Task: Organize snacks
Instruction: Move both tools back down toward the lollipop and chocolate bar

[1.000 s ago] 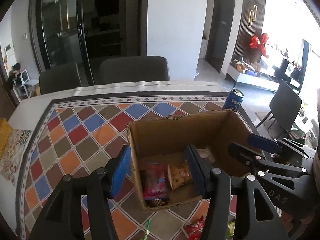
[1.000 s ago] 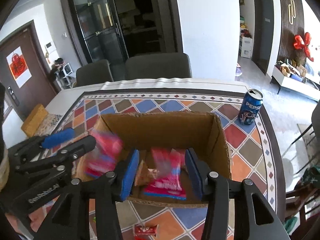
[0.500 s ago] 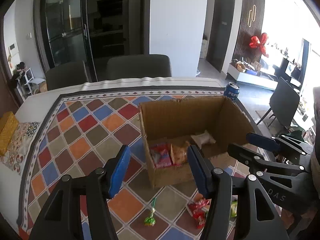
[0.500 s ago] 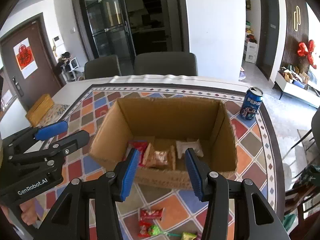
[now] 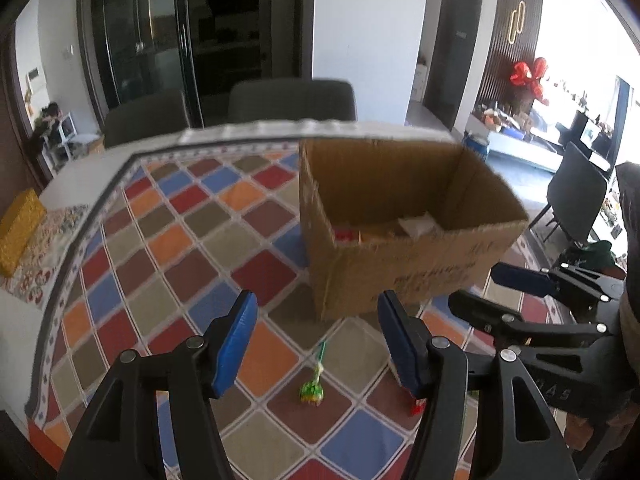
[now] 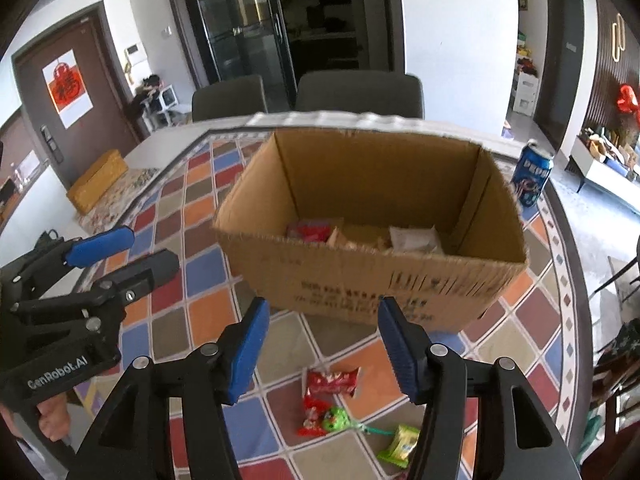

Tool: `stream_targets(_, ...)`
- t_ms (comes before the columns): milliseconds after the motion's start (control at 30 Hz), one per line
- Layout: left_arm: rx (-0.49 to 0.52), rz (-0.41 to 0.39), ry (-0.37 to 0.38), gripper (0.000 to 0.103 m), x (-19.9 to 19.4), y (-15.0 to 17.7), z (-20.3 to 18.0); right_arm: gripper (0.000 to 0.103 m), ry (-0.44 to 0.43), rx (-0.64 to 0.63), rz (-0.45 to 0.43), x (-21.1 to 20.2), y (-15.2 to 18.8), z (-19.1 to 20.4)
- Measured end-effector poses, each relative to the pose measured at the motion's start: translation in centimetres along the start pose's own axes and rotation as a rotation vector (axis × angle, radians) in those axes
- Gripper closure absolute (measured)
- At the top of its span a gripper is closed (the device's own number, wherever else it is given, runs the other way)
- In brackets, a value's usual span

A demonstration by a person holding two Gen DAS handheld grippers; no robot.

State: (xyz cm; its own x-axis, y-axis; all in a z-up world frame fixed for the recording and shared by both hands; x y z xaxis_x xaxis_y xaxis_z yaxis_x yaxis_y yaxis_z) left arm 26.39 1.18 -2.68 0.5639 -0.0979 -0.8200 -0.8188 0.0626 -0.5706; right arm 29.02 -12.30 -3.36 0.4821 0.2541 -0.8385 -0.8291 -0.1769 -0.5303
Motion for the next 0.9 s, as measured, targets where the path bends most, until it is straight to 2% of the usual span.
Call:
stream_targets(100, -0.01, 0.037, -0.004, 0.041, 1.0, 1.3, 0.3, 0.046, 0.001, 0.008, 0.04, 1.1, 0.6, 0.0)
stream_targets(200, -0.017, 0.079, -0.013, 0.041, 2.3, 2.7, 0.7, 0.041, 0.007, 0.014, 0.084, 2.4, 1.6, -0.1)
stream_targets(400, -0.034, 0.138, -0.016, 0.041, 4.3, 5.0, 1.3, 0.041, -0.002, 0.016, 0.17, 5.0, 3.4, 0.0)
stream_targets(900, -0.076, 0.256, 0.002, 0.042, 8.8, 9.0, 1.5, 0.038, 0.008, 0.016, 0.272, 9.0, 7.0, -0.4)
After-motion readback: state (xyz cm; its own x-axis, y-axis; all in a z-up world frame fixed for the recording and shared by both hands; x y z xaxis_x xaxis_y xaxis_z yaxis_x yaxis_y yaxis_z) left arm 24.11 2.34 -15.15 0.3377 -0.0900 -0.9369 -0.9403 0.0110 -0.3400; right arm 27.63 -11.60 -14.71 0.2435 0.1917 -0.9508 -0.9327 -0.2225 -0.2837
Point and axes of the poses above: each gripper's, at about its wrist camera, not at the fingertips, and x roughly the way its jaws point, z to its left, y to its underside, the point moved 5 cm from there along x, roughly the way its jaws point, and after that the axes turned 5 degrees about z, right-handed, at the moved point
